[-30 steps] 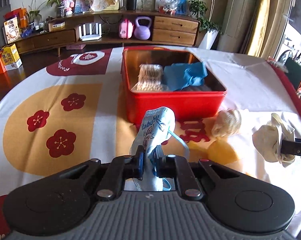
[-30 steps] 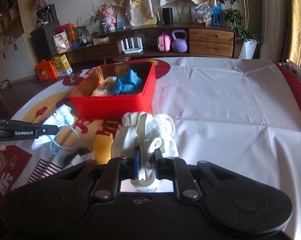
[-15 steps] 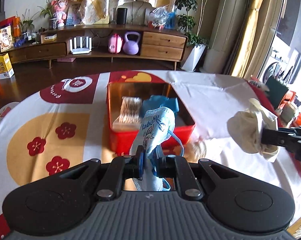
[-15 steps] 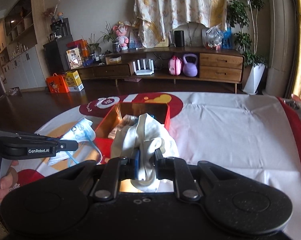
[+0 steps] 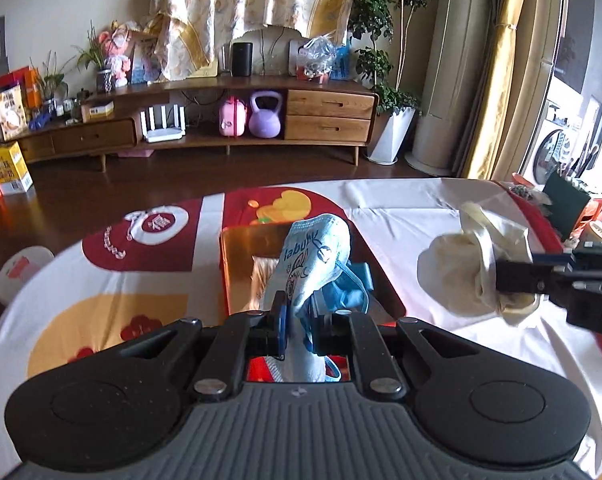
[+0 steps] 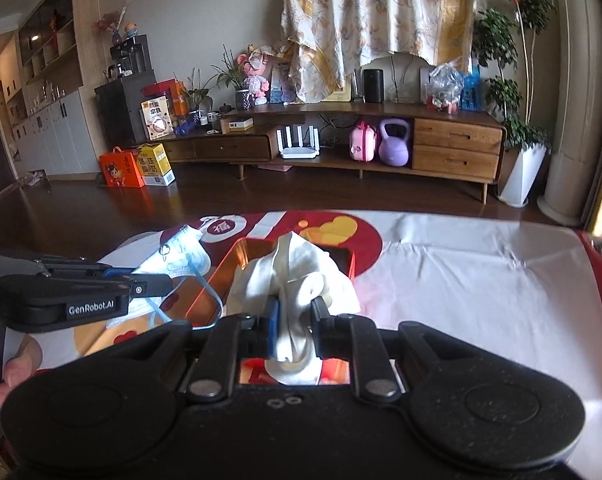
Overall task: Organize soft objects
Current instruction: 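Carry the face mask and white cloth over the red tin and lower them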
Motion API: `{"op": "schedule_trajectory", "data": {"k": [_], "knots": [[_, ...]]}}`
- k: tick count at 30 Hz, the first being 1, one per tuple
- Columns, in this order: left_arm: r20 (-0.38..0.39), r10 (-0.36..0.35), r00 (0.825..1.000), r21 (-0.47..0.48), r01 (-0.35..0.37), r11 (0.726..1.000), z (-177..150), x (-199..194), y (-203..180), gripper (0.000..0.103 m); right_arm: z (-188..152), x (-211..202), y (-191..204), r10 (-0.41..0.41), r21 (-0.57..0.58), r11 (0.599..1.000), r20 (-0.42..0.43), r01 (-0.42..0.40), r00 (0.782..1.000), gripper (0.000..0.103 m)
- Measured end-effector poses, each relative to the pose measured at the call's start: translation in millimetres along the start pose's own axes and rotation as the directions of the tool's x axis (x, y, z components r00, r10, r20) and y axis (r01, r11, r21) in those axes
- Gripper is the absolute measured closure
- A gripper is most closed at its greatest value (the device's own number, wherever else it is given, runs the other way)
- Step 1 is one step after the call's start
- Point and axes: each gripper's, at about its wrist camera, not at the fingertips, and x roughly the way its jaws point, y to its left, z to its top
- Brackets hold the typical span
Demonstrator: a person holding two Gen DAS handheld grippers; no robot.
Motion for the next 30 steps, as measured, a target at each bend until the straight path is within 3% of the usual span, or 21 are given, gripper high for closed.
{"op": "schedule_trajectory", "data": {"k": [11,15,30], "knots": [[-0.034,0.038,0.999,-0.019,-0.038,0.999,20.0,46.6,18.5,0.092,25.0,52.9,-7.7,-0.016,0.01,1.0,-0.021,0.017,1.0,0.086],[-0.048,0.065,0.997,0.014,-0.064,0.998,20.7,69.5,17.2,0.092,30.7,76.9,-7.8,-0.021,0.006,1.0,-0.046,0.021,0.999,0.086],[-0.135,0.061,0.989,0.014,-0.06,0.998,9.1,131.6,15.6,0.092,21.1,155.7,-3.6,-0.015,0.024,1.0,-0.145,0.019,0.989,0.084]]}}
